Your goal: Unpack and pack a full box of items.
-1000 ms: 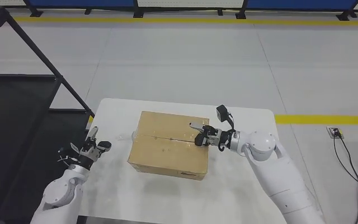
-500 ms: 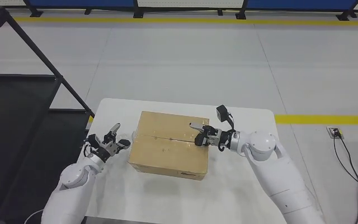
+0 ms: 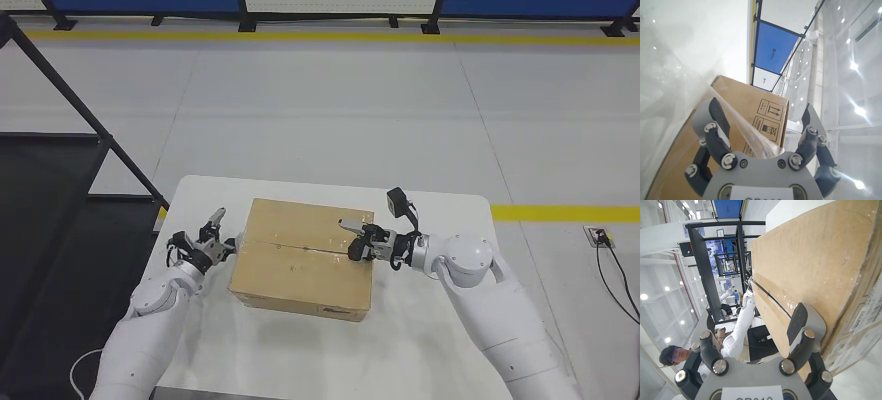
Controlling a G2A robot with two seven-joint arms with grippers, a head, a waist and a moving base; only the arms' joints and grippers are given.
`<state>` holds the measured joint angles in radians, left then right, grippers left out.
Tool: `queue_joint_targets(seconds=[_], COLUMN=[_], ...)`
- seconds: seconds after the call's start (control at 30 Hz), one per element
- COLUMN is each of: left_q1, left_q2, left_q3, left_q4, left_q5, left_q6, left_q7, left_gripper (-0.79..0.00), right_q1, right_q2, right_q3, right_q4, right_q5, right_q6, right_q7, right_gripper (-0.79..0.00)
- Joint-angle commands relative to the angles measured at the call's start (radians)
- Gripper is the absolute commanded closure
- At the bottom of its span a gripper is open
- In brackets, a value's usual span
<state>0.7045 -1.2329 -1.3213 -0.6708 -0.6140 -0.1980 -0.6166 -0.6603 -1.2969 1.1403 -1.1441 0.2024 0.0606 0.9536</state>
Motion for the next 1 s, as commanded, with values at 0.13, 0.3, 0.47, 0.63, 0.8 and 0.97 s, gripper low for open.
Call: queue_joint_targets(seconds=[0.13,0.3,0.47,0.63,0.8,0.97], left_q1=[-0.01,0.004,0.036,0.087,0.155,0.214], left_q2=[-0.01,-0.014,-0.015,-0.014,-0.006,0.006], left_q3=[-0.014,-0.044,-0.071,-0.101,-0.141,-0.177], left_q4=[0.019,0.01,-0.029,-0.088,-0.152,-0.201], left_q5=[-0.061,-0.123,-0.159,-0.189,-0.202,-0.168], left_q6=[-0.064,-0.125,-0.184,-0.248,-0.275,-0.256], left_q7=[-0.008,0.008,0.023,0.036,0.045,0.068], left_gripper=[-0.785,-0.785,-0.785,-0.785,-0.785,-0.785], right_q1=[0.0,0.0,0.0,0.0,0.0,0.0], right_q2=[0.0,0.0,0.0,0.0,0.0,0.0], right_q3=[0.0,0.0,0.0,0.0,0.0,0.0], right_q4=[0.0,0.0,0.0,0.0,0.0,0.0], right_q5=[0.0,0.0,0.0,0.0,0.0,0.0], right_q6=[0.0,0.0,0.0,0.0,0.0,0.0], right_q7=[0.0,0.0,0.0,0.0,0.0,0.0], right_gripper=[-0.785,-0.785,-0.785,-0.785,-0.785,-0.785])
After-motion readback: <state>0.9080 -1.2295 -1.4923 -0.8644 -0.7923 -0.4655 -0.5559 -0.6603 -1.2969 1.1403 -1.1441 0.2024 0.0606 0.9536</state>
